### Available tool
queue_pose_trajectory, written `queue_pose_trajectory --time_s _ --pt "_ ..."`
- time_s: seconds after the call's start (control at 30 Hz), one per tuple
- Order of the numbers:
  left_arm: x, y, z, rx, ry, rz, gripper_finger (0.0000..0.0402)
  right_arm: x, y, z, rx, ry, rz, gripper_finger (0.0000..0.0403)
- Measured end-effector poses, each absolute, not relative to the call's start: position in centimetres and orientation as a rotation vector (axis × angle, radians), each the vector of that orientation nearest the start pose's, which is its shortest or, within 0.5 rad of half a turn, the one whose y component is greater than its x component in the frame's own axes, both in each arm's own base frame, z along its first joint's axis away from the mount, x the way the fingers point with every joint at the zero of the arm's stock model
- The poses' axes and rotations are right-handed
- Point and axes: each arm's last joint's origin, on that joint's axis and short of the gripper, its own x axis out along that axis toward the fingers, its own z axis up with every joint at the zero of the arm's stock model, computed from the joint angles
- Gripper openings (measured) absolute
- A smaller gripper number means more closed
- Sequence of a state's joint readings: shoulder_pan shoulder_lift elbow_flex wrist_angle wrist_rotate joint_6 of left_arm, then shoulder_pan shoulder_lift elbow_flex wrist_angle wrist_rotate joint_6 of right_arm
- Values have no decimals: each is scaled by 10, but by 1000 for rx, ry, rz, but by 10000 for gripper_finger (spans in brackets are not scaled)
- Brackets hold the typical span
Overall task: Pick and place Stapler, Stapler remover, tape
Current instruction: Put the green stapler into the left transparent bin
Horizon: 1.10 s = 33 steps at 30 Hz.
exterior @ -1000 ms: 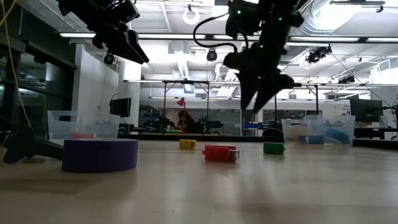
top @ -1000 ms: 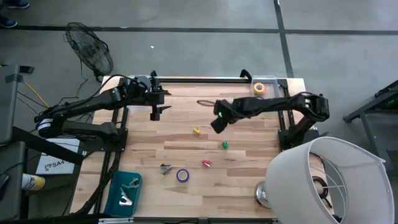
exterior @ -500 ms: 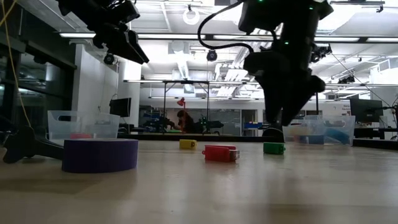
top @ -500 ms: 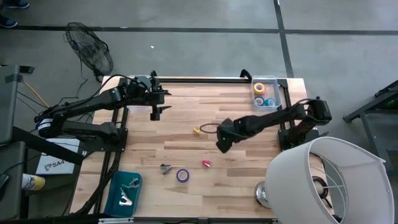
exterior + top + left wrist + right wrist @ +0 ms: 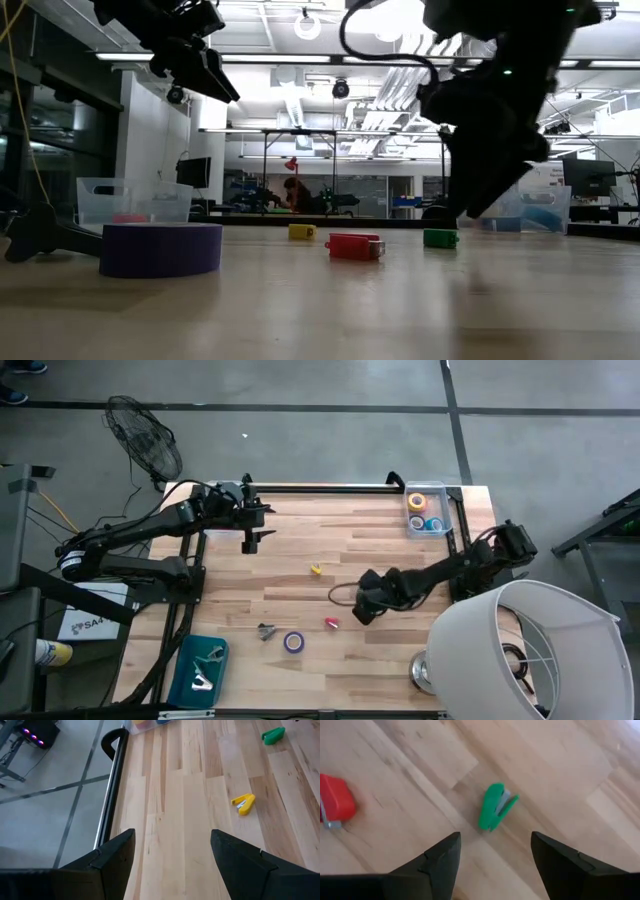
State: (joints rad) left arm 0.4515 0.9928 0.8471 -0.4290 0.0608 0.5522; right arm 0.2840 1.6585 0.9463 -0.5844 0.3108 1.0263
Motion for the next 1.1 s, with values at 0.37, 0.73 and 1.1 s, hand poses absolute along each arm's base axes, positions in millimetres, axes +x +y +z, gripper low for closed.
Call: queue_pose_trajectory --time_s 0.37,0.73,1.1 --pt "189 90 298 390 628 221 256 266 99 141 556 1029 -620 228" --pt "189 90 298 391 627 223 256 269 92 134 649 926 -669 223" --pt "189 90 298 411 633 224 256 279 93 112 611 883 -718 209"
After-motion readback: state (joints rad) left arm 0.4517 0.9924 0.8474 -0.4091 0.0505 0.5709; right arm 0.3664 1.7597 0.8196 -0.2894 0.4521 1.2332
